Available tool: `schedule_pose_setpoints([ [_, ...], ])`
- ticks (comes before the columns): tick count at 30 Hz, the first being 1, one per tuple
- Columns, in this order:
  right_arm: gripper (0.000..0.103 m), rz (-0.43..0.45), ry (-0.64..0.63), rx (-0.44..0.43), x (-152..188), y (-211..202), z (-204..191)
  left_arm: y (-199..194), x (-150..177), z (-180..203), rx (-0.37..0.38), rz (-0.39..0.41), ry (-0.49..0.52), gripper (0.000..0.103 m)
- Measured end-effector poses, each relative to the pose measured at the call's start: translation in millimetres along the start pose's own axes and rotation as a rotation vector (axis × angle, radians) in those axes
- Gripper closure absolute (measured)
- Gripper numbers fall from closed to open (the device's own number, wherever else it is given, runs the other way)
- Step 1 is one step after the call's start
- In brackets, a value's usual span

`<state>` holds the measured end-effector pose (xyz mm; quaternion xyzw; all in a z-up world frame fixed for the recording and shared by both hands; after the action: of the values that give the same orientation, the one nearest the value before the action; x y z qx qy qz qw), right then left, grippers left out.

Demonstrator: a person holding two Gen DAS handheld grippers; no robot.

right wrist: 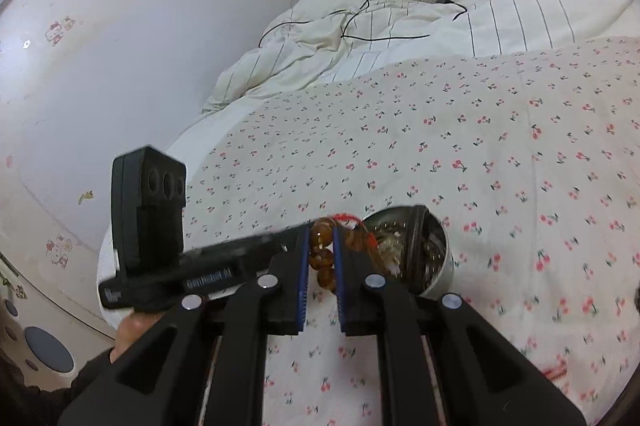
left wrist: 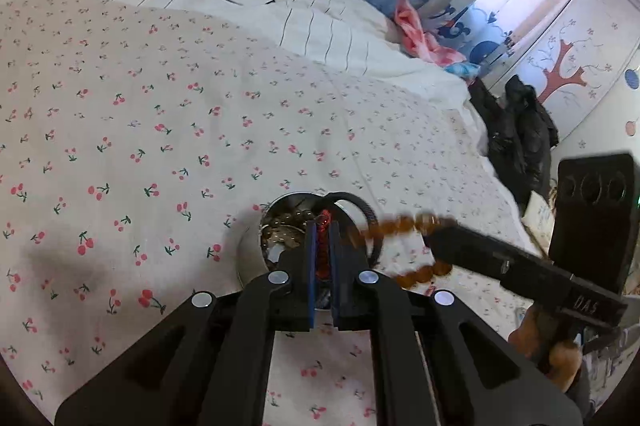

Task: Organize jewelry
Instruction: 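Lower the amber bracelet into the tin and open the right gripper, then grasp the gold cord bracelet with red cord using the left gripper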

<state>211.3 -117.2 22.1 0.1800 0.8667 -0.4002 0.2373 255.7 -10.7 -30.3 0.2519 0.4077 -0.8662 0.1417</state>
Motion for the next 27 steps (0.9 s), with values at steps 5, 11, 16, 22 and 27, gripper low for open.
schedule_pose_setpoints([
  [5,0.089,-0.037,0.025,0.077,1,22,17,17,9,-14,-0.028,-0.054,-0.048,0.047],
  [11,0.053,0.002,0.031,0.146,2,1,33,3,6,-17,-0.064,-0.024,-0.066,0.034],
  [16,0.038,0.107,0.035,0.175,6,-69,41,-21,12,20,-0.038,-0.03,0.054,0.034],
  [22,0.038,-0.033,0.117,0.362,84,-93,105,4,86,97,0.043,-0.234,0.381,0.034],
  [27,0.039,-0.066,0.099,0.396,91,-83,117,46,106,83,-0.063,-0.259,0.305,0.034],
])
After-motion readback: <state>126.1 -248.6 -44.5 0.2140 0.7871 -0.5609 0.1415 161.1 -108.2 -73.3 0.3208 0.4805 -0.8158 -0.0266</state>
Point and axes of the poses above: each gripper's, at about its wrist camera, not at the fingertips, and y roughly the way its jaws point, z to its right, x to its underside, the point moved 6 cm from there along y, roughly the way its jaws point, and after that the axes turned 3 degrees about x, right-handed, at the moved point
